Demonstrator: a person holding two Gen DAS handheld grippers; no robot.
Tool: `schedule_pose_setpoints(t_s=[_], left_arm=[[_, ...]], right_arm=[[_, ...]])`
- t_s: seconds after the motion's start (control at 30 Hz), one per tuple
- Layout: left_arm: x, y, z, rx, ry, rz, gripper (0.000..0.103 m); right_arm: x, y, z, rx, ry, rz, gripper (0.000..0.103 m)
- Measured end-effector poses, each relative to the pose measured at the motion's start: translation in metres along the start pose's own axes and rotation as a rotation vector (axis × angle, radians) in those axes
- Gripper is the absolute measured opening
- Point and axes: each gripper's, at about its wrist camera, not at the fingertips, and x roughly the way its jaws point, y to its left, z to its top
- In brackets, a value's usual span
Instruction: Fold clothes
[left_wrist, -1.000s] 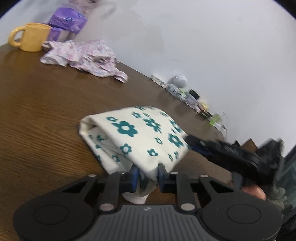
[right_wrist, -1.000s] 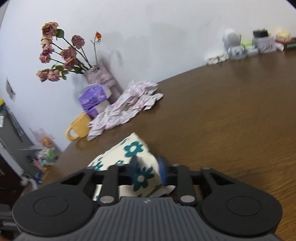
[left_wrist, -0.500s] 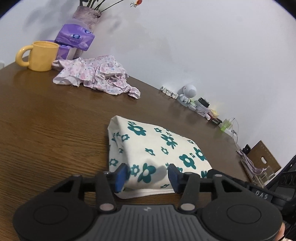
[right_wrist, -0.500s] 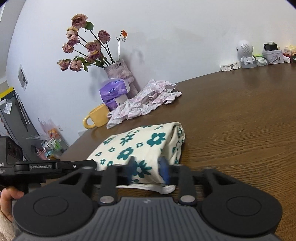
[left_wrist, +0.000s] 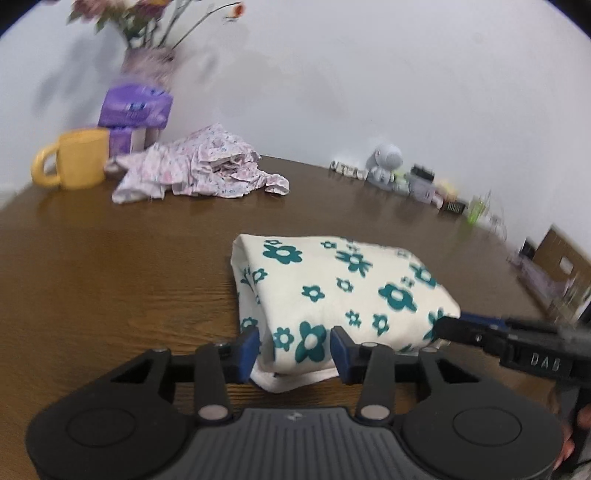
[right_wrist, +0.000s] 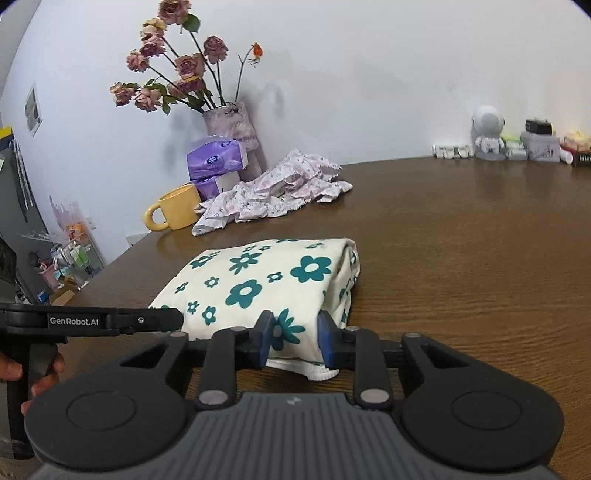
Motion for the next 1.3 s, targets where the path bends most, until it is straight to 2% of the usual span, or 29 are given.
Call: schedule_pose_setpoints(t_s=[0.1,0.17,0.23,0.27,0.3,0.43,0.57,0.83,0.93,1.0,1.1,1.3], left_arm=[[-0.002,-0.008,-0.004,0.088,-0.005,0.022,0.037],[-0.004,-0.012,-0.006,0.124,-0.011,0.04,0.039],[-0.008,-0.015,-0.008,0.148,-0.018,0.037,0.054],[-0.01,-0.016,-0.009,0.16,-0.022,0.041,0.056],[-0.011,-0.017,-0.01,0.174,-0.028,0.049,0.057],[-0.015,-0.02,-0.015,0.206,-0.026,0.085,0.065],[-0.021,-0.02,-0.024,0.2,-0.024,0.103,0.074],[-0.033,-0.026,-0.04,0.177,-0.024,0.127,0.091],[-0.039,-0.031,-0.045,0.164,-0.03,0.117,0.094],[-0.043,-0.035,-0.048,0.153,-0.032,0.098,0.095],[-0.049,-0.041,-0.05,0.144,-0.036,0.081,0.096],[-0.054,-0.048,-0.057,0.097,-0.03,0.093,0.098]], right_arm=[[0.003,0.003,-0.001,-0.041,0.03,-0.011,0.027],[0.001,0.006,-0.001,-0.076,0.03,-0.022,0.027],[-0.002,0.009,-0.001,-0.101,0.028,-0.029,0.027],[-0.003,0.01,-0.001,-0.113,0.027,-0.033,0.033],[-0.005,0.012,-0.001,-0.127,0.022,-0.034,0.043],[-0.011,0.019,-0.007,-0.189,0.021,-0.059,0.046],[-0.013,0.022,-0.014,-0.219,0.043,-0.093,0.055],[-0.026,0.026,-0.03,-0.214,0.062,-0.081,0.075],[-0.031,0.027,-0.033,-0.182,0.061,-0.073,0.085],[-0.035,0.027,-0.034,-0.151,0.058,-0.064,0.103],[-0.042,0.029,-0.036,-0.131,0.051,-0.047,0.103],[-0.052,0.03,-0.035,-0.106,0.06,-0.05,0.103]])
